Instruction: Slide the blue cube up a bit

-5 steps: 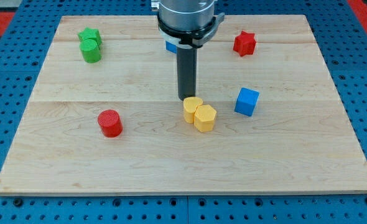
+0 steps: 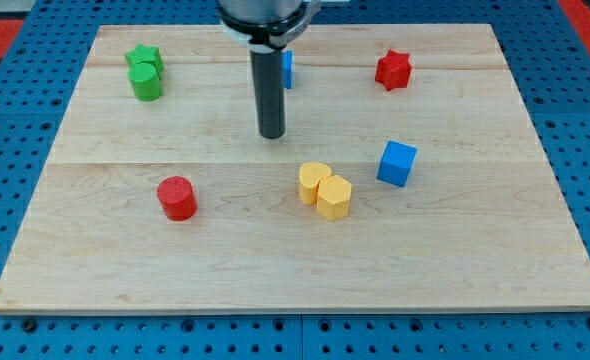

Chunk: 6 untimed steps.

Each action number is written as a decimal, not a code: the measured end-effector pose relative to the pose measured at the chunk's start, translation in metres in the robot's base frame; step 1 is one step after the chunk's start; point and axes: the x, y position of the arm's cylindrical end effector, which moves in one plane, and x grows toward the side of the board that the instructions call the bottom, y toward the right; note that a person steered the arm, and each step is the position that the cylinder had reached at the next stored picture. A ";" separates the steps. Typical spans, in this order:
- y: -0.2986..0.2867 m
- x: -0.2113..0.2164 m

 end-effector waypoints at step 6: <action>0.133 0.071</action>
